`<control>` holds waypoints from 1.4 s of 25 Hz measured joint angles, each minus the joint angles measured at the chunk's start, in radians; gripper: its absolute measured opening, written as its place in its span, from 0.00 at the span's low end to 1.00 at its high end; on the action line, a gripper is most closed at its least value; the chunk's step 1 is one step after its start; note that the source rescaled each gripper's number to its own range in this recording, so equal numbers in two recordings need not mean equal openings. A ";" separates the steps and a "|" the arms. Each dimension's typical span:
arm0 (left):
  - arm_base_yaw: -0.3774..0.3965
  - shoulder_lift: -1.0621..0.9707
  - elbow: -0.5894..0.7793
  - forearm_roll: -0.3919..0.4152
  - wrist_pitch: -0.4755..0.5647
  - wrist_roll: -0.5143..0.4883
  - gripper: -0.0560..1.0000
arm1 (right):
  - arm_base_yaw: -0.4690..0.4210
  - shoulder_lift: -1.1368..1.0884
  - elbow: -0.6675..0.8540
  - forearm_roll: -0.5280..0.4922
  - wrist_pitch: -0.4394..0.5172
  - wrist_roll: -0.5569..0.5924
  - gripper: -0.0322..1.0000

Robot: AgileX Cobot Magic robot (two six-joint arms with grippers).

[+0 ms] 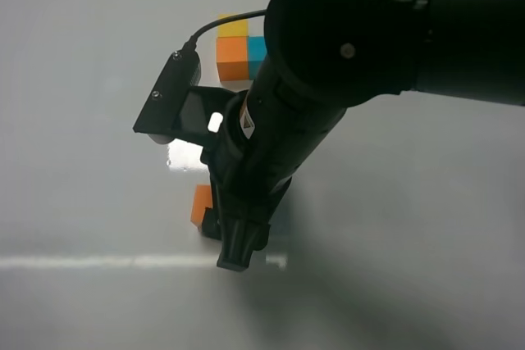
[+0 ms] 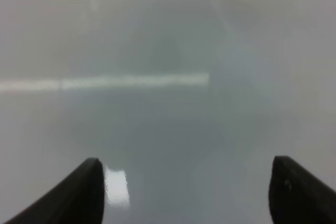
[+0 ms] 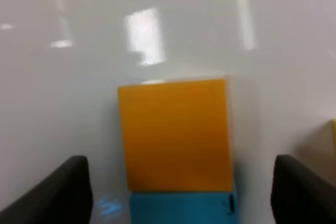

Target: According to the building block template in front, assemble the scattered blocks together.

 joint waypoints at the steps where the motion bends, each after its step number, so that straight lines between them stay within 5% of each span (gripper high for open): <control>1: 0.000 0.000 0.000 0.000 0.000 0.000 0.93 | 0.000 0.002 0.000 0.002 -0.005 0.002 0.85; 35: 0.000 0.000 0.000 -0.001 0.000 -0.004 0.93 | 0.000 0.052 0.000 0.001 -0.022 0.107 0.63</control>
